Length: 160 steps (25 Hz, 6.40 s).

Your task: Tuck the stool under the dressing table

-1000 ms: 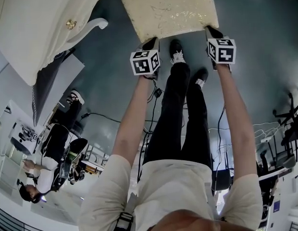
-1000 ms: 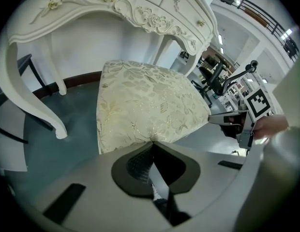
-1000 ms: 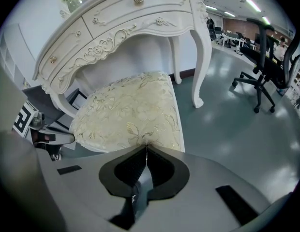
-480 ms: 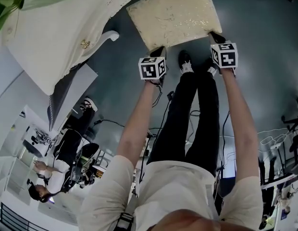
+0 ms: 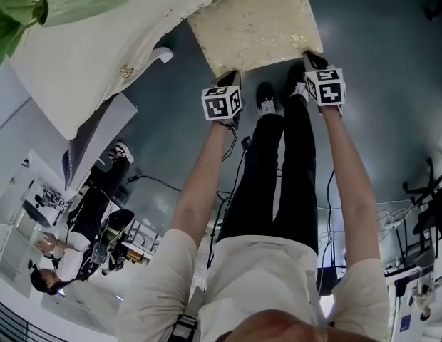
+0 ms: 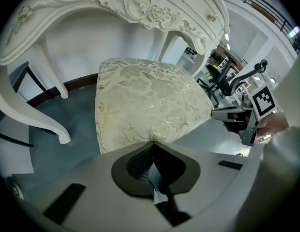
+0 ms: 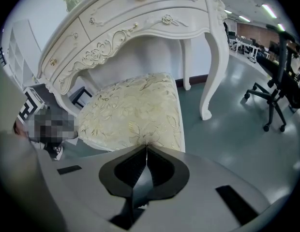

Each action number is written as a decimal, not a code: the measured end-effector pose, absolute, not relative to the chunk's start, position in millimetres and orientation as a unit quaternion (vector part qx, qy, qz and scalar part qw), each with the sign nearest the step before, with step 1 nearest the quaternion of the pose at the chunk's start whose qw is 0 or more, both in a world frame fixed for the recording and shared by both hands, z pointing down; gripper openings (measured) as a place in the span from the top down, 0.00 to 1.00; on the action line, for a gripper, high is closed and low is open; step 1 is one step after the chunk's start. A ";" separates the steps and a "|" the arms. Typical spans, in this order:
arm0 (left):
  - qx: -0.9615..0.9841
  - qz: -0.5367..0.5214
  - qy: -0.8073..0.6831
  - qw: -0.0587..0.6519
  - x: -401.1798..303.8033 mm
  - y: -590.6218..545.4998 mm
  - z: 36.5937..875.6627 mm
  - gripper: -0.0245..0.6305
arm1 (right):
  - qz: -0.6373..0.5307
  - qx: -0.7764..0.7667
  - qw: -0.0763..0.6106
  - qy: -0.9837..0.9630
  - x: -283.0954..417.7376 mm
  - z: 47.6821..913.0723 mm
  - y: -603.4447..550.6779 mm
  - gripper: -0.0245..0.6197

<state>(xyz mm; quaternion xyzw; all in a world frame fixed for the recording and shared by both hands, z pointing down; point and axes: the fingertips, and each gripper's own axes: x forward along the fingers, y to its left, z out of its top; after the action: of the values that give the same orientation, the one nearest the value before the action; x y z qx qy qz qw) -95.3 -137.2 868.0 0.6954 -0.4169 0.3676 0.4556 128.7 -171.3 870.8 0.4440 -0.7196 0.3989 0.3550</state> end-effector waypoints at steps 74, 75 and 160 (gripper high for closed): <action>0.663 0.185 -0.666 0.288 -143.3 -372.9 870.4 0.94 | 0.193 0.448 0.265 -0.832 77.1 869.0 -440.4 0.89; 0.664 0.181 -0.666 0.287 -143.5 -375.2 870.0 0.94 | 0.191 0.448 0.265 -0.832 76.7 868.6 -443.1 0.89; 0.734 0.114 -0.610 0.276 -67.5 36.9 343.0 0.94 | 0.308 0.395 0.176 -0.848 136.7 372.1 -23.8 0.89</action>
<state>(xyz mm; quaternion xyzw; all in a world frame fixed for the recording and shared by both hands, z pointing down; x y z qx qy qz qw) -67.5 36.9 343.0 0.7343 -0.6096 0.1140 0.2761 136.7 -23.8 372.1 0.3947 -0.8477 0.3080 0.1756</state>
